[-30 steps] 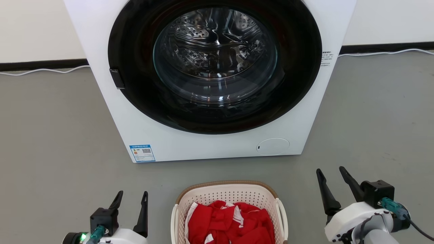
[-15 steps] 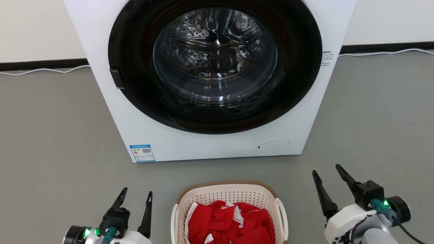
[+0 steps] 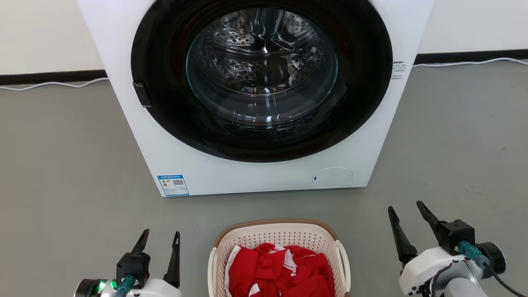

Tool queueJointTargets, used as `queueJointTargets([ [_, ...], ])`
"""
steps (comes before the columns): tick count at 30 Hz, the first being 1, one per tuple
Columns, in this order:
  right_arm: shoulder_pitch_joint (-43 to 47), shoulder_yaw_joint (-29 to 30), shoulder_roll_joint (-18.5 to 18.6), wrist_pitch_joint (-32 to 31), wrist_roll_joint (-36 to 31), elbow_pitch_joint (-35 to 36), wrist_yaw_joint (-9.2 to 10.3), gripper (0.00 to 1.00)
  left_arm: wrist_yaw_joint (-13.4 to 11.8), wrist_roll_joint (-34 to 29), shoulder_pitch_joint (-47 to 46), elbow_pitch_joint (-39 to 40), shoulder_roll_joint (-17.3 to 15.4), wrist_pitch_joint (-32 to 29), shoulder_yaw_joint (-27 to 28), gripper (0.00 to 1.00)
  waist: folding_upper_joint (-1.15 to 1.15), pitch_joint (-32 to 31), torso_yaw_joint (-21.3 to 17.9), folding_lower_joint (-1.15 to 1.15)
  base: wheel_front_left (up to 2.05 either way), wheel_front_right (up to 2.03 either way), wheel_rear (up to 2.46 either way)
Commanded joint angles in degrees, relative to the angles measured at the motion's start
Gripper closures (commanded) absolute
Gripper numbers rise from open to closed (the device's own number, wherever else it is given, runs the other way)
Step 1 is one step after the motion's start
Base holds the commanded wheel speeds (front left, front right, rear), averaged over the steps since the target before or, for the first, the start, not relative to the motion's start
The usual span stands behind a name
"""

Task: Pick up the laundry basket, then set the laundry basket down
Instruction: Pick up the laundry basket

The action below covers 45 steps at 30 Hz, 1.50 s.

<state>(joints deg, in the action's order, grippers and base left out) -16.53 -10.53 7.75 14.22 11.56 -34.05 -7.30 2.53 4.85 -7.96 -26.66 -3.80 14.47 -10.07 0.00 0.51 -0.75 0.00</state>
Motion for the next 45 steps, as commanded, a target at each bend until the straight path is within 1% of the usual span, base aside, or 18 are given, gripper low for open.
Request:
queueJointTargets([
  [1,-1.6,-0.9,0.2,0.8,0.0,1.0,-0.19,0.0,0.4,0.0,-2.5,1.0,-0.5,0.5,2.2,0.0,0.0,0.0,0.0,0.0,0.0,0.0,0.0],
  [8,-1.7,-0.7,0.0,0.8,0.2,1.3,-0.19,0.0,0.9,-0.5,-2.4,1.0,0.0,0.5,2.6,0.0,0.0,0.7,0.0,0.0,0.0,0.0,0.0],
  [12,-2.3,-0.7,0.0,0.8,0.2,2.0,-0.19,0.0,1.2,-0.5,-2.9,1.0,0.2,0.5,2.7,0.0,0.0,2.9,0.0,0.0,0.0,0.0,0.0],
  [22,-4.8,-0.4,-0.7,0.8,-0.4,2.4,-0.19,0.0,2.6,0.1,-6.2,1.3,0.7,0.5,1.4,0.0,0.0,11.1,0.2,0.0,0.0,0.0,0.0],
  [23,-4.8,-0.4,-0.7,0.8,-0.4,2.4,-0.19,0.0,2.6,0.1,-6.2,1.3,0.7,0.5,1.4,0.0,0.0,11.1,0.2,0.0,0.0,0.0,0.0],
  [30,-6.6,-1.5,-1.2,0.8,-0.3,2.1,-0.19,0.0,3.0,1.4,-9.3,1.0,0.9,0.5,-0.2,0.0,0.0,17.2,0.2,0.0,0.0,0.0,0.0],
  [38,-9.2,-1.5,-1.8,0.8,-0.4,2.3,-0.19,0.0,3.1,5.2,-12.5,0.1,0.9,0.5,-3.6,0.0,0.0,23.8,0.7,0.0,0.0,0.0,0.0],
  [45,-11.3,-1.7,-2.5,0.8,-0.9,2.1,-0.19,0.0,2.7,6.5,-16.0,-1.1,0.9,0.5,-5.5,0.0,0.0,29.6,1.0,0.0,0.0,0.0,0.0],
])
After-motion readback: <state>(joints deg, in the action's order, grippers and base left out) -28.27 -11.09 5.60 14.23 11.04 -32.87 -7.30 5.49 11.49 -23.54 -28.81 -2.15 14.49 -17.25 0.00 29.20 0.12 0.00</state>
